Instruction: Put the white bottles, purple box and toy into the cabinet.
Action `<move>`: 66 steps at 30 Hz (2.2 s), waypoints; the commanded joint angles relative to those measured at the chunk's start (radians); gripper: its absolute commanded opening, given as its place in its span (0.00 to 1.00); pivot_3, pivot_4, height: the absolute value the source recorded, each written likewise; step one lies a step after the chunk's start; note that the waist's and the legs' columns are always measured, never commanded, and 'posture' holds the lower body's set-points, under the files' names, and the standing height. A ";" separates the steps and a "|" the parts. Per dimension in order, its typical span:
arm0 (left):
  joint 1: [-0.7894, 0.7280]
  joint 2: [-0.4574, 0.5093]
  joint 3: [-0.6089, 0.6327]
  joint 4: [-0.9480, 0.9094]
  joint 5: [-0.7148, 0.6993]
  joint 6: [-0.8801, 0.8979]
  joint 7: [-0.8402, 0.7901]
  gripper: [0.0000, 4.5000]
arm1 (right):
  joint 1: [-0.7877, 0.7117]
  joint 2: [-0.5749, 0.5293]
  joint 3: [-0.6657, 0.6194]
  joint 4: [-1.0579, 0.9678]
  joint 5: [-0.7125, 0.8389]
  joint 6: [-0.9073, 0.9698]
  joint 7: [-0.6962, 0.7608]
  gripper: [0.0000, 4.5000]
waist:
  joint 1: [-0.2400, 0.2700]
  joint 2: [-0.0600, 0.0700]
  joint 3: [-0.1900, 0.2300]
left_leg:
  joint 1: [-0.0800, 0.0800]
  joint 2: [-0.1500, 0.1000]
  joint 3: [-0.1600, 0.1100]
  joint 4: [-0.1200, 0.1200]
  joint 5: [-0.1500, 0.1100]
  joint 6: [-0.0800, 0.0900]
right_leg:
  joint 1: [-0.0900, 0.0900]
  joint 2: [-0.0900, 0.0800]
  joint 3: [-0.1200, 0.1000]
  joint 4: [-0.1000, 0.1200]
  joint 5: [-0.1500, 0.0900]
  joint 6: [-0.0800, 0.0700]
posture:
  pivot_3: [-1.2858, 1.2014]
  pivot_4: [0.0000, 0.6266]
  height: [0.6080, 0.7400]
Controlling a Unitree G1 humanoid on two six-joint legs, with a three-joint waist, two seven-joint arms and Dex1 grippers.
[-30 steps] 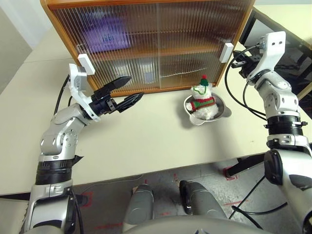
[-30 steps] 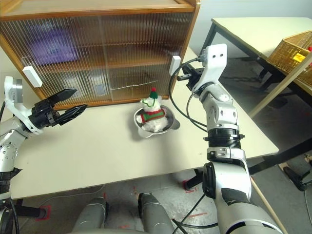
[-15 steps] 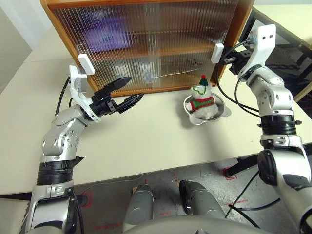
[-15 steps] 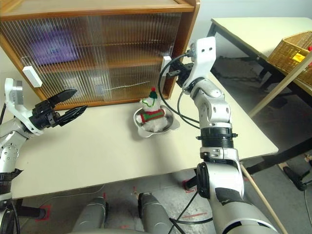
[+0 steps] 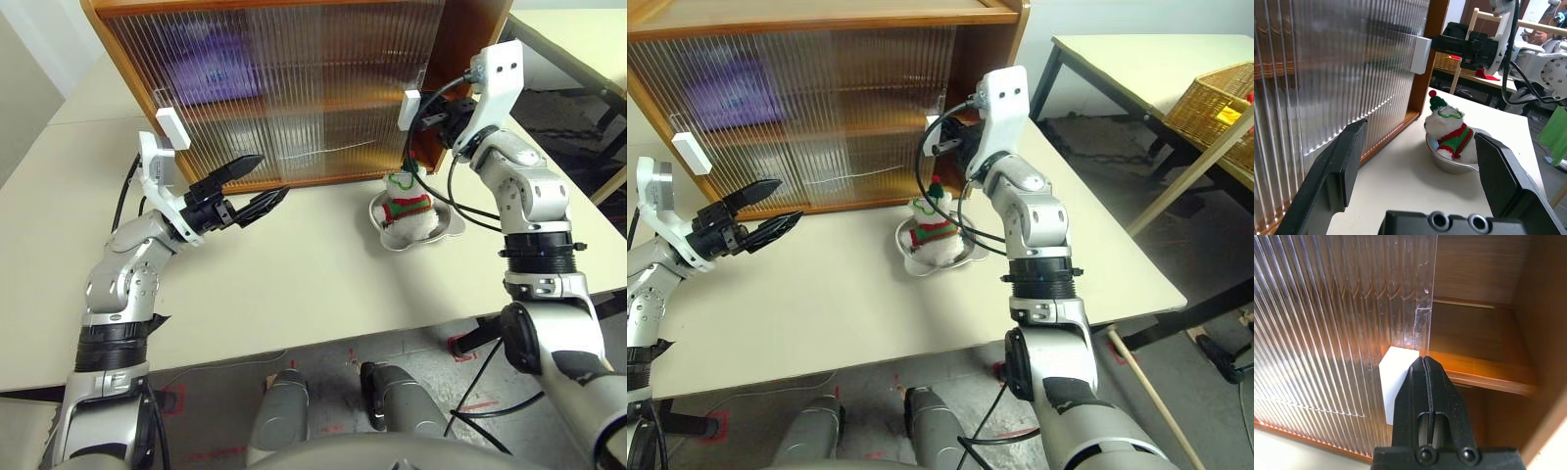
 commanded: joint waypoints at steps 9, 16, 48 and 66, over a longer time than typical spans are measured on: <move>-0.010 0.000 -0.016 0.000 0.011 0.008 0.007 1.00 | 0.032 0.100 0.079 -0.122 0.005 0.090 -0.024 0.00 | -0.001 0.000 0.000 | -0.001 0.000 -0.001 -0.002 0.000 0.000 | -0.003 0.001 0.000 0.000 0.000 -0.002 | 0.56 0.18 1.00; -0.013 0.001 -0.017 -0.005 0.008 0.014 0.015 1.00 | 0.024 0.143 0.101 -0.119 0.005 0.093 -0.030 0.00 | 0.001 0.000 0.000 | -0.005 0.000 -0.001 0.000 0.000 0.000 | -0.006 0.000 -0.001 0.000 0.001 -0.004 | 0.56 0.19 1.00; -0.039 -0.003 -0.038 -0.003 0.010 0.014 0.025 1.00 | 0.009 0.213 0.136 -0.111 -0.005 0.074 -0.020 0.00 | 0.002 0.000 0.000 | -0.008 0.000 -0.002 0.002 0.001 -0.002 | -0.009 0.001 -0.002 0.005 0.006 -0.012 | 0.56 0.14 1.00; -0.079 -0.026 -0.068 0.046 0.022 -0.004 0.002 1.00 | 0.106 -0.024 0.030 -0.326 0.017 0.167 -0.012 0.00 | 0.001 -0.001 -0.001 | -0.006 0.000 -0.002 0.005 0.008 -0.006 | -0.006 0.002 -0.003 0.007 0.007 -0.003 | 0.54 0.14 1.00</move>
